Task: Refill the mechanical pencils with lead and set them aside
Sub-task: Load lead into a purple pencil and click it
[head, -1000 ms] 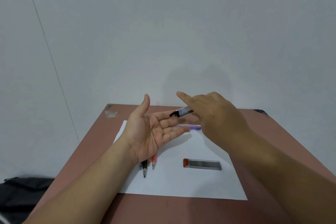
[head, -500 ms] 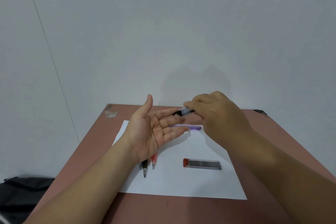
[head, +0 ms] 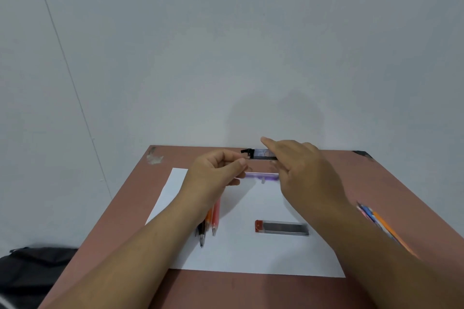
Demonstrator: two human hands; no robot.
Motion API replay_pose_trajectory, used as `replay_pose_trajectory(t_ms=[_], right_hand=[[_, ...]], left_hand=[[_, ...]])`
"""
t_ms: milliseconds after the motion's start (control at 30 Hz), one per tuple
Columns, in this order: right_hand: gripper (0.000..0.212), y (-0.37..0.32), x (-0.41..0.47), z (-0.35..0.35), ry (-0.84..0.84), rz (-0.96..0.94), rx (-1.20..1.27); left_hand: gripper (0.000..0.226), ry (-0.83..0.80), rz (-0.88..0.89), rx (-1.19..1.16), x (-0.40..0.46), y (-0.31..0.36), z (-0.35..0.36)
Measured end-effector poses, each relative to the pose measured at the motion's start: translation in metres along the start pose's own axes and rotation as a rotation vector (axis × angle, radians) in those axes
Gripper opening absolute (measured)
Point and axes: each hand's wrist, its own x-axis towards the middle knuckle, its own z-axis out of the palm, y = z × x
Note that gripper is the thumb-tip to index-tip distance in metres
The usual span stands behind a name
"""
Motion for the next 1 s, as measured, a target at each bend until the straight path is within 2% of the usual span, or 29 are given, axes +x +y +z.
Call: replay_pose_trajectory(t_ms=[333,533,733,1000], right_hand=[[0.069,-0.006,-0.005,0.004,-0.042,0.083,0.047],[0.053,-0.004,-0.007,-0.003,-0.129,0.263,0.184],[0.048,0.009,-0.007,-0.01,-0.267,0.438,0.307],[0.047,0.006,-0.006,-0.012,-0.295,0.481,0.357]], left_hand=[[0.008,0.043,0.029,0.059,0.002,-0.003,0.0],[0.011,0.089,0.066,0.109,0.003,-0.004,-0.003],[0.014,0.183,0.113,0.193,0.002,0.0,-0.006],[0.014,0.223,0.115,0.222,-0.001,0.004,-0.007]])
